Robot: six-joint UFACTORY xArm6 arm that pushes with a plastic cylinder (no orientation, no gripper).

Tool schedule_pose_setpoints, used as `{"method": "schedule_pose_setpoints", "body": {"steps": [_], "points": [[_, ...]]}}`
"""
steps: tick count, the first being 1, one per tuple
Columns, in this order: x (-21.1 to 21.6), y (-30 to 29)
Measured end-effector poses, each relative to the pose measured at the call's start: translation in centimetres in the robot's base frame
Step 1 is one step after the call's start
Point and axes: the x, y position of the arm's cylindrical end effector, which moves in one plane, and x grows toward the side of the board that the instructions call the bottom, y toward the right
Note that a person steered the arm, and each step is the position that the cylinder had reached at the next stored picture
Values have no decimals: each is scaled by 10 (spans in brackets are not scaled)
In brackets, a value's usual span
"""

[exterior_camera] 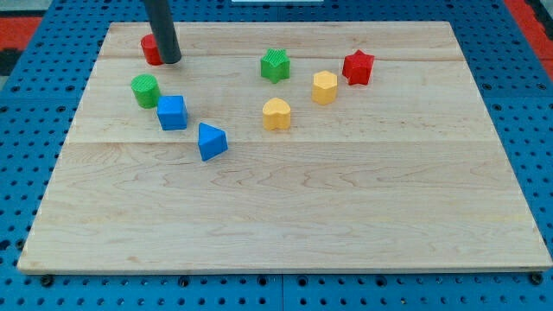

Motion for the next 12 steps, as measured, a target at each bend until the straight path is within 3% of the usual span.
{"method": "schedule_pose_setpoints", "body": {"steps": [1,2,4,6,7,10,11,12], "points": [[48,44],[58,102],[6,185],[-1,133],[-30,159],[-48,289],[-48,304],[-75,289]]}}
